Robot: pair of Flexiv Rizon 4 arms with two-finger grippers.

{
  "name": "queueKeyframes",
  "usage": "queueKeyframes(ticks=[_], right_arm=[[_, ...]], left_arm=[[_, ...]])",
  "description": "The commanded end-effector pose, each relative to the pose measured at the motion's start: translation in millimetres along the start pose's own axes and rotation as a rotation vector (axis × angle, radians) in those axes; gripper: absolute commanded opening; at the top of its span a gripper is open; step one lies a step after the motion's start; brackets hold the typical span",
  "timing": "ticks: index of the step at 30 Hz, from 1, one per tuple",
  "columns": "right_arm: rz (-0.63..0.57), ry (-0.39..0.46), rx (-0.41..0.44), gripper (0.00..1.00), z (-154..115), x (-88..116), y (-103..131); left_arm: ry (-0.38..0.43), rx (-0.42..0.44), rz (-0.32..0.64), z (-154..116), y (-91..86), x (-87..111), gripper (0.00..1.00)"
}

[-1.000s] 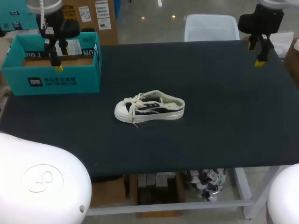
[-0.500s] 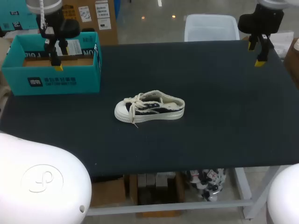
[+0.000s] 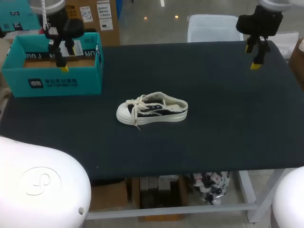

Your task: Open the shoe tongue, take the insole out of the shoe, put the insole back into the shoe, and pack the shoe into the shoebox

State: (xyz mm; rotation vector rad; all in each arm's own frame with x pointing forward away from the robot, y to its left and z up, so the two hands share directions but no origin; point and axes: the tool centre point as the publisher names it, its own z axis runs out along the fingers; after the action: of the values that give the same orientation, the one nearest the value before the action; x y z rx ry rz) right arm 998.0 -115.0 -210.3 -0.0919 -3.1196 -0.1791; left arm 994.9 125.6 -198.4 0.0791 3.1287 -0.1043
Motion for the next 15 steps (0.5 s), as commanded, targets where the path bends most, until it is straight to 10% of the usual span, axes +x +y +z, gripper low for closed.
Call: queueKeyframes(ticks=[1, 15], right_arm=[[0.039, 0.0, -0.099, 1.0, 13, 3, 4], [0.063, 0.002, -0.354, 1.0, 80, 31, 57]], left_arm=[[0.002, 0.025, -0.003, 2, -9.1, 7.1, 1.0], [0.113, 0.095, -0.299, 4, -51.8, 23.8, 1.0]])
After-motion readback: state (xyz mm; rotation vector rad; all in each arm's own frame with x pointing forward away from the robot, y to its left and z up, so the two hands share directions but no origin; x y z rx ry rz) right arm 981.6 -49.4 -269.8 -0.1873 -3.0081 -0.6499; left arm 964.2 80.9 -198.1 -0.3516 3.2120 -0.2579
